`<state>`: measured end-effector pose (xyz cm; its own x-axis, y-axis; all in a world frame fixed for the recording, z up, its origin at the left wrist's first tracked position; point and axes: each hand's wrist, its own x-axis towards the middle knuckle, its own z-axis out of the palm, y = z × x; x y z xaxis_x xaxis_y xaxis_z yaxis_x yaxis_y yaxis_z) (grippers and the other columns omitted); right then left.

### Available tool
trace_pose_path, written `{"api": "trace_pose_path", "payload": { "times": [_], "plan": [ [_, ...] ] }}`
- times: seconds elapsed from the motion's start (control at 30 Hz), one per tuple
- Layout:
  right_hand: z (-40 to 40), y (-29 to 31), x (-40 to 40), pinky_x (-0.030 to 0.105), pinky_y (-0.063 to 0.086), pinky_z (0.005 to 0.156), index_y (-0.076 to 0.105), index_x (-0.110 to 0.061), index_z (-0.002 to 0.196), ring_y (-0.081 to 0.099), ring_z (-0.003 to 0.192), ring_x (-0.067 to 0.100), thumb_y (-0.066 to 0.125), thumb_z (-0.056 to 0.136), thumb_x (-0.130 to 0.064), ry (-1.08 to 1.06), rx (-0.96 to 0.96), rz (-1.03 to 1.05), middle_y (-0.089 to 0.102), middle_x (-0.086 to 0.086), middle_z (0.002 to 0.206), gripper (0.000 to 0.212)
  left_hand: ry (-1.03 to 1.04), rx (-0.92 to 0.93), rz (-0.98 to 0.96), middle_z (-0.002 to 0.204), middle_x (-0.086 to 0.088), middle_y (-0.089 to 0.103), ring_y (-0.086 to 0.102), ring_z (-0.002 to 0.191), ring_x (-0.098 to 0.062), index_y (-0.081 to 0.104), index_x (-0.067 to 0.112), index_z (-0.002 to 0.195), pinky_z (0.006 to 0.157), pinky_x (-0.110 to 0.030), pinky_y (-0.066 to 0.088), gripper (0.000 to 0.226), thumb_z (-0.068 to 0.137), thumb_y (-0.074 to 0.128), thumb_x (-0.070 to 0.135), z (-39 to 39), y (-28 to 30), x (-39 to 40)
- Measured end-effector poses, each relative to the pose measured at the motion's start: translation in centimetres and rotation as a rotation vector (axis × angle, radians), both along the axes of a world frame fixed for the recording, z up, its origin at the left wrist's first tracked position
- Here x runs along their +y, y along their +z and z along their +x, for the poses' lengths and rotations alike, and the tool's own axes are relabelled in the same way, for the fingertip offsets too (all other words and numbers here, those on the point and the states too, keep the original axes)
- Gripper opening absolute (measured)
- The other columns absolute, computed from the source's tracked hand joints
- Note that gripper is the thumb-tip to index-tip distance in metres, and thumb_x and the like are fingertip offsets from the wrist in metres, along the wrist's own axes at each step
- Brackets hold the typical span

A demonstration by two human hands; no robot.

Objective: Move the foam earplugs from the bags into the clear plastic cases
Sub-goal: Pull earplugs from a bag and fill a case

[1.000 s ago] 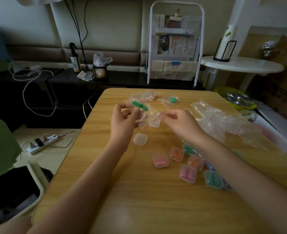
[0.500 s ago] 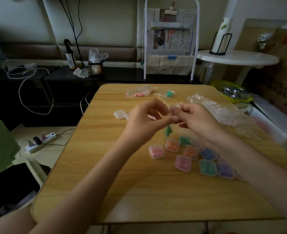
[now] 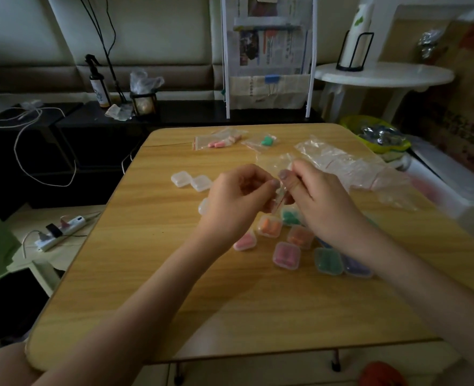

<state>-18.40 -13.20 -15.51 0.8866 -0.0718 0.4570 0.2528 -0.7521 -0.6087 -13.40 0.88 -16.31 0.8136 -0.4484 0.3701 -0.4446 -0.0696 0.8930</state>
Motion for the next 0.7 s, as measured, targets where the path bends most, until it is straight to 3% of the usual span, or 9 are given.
{"api": "trace_pose_path", "payload": {
  "times": [0.07,0.13,0.27,0.33,0.5,0.6,0.7],
  "plan": [
    [-0.2,0.0,0.5,0.024,0.041,0.050,0.042,-0.025,0.077,0.052,0.057,0.010,0.034,0.099,-0.038,0.022,0.018,-0.013,0.052,-0.001,0.064,0.027,0.049,-0.133,0.083,0.065,0.000,0.061,0.058,0.057,-0.011,0.058,0.015,0.079,0.053,-0.025,0.051,0.014,0.093,0.055,0.015,-0.5,-0.1,-0.4],
    [-0.3,-0.1,1.3,0.031,0.047,0.054,0.047,-0.020,0.083,0.056,0.059,0.012,0.030,0.099,-0.039,0.033,0.007,0.056,0.056,0.001,0.067,0.030,0.051,-0.207,0.119,0.058,0.008,0.054,0.050,0.049,-0.003,0.054,0.019,0.072,0.046,-0.014,0.039,0.024,0.095,0.049,0.015,-1.1,0.0,-0.7],
    [-0.4,-0.3,3.0,0.016,0.038,0.045,0.043,-0.027,0.079,0.054,0.051,0.007,0.031,0.101,-0.032,-0.009,-0.086,0.207,0.052,-0.005,0.059,0.026,0.106,-0.258,0.058,0.052,0.009,0.048,0.045,0.044,-0.004,0.054,0.010,0.070,0.042,-0.012,0.032,0.029,0.097,0.044,0.014,-1.6,-0.2,-1.0],
    [-0.3,-0.5,3.5,0.018,0.038,0.044,0.041,-0.030,0.076,0.055,0.053,0.009,0.031,0.102,-0.031,-0.050,-0.120,0.200,0.052,-0.005,0.058,0.028,0.176,-0.266,0.030,0.050,0.009,0.045,0.042,0.042,-0.005,0.050,0.011,0.068,0.041,-0.012,0.028,0.030,0.097,0.044,0.016,-1.7,-0.6,-1.2],
    [-0.1,-0.4,3.5,0.015,0.038,0.046,0.043,-0.020,0.082,0.050,0.049,0.007,0.026,0.101,-0.035,-0.147,-0.094,-0.012,0.049,-0.007,0.060,0.029,0.311,-0.364,0.054,0.050,0.008,0.041,0.036,0.043,-0.009,0.045,0.010,0.067,0.042,-0.019,0.026,0.032,0.095,0.041,0.026,-1.4,-1.4,-1.3],
    [-0.1,-0.2,3.4,0.022,0.033,0.048,0.040,-0.017,0.088,0.049,0.056,0.015,0.023,0.102,-0.035,-0.211,-0.074,-0.203,0.049,-0.005,0.064,0.028,0.336,-0.398,0.065,0.052,0.004,0.046,0.038,0.044,-0.011,0.047,0.009,0.069,0.041,-0.024,0.031,0.036,0.093,0.036,0.033,-1.4,-1.7,-1.4],
    [-0.1,0.0,3.3,0.033,0.030,0.056,0.044,-0.015,0.096,0.048,0.064,0.024,0.021,0.103,-0.035,-0.269,-0.048,-0.348,0.048,0.000,0.070,0.031,0.349,-0.395,0.087,0.052,0.002,0.046,0.036,0.043,-0.011,0.047,0.007,0.069,0.041,-0.027,0.031,0.033,0.094,0.039,0.028,-1.4,-1.9,-1.5]
  ]
}}
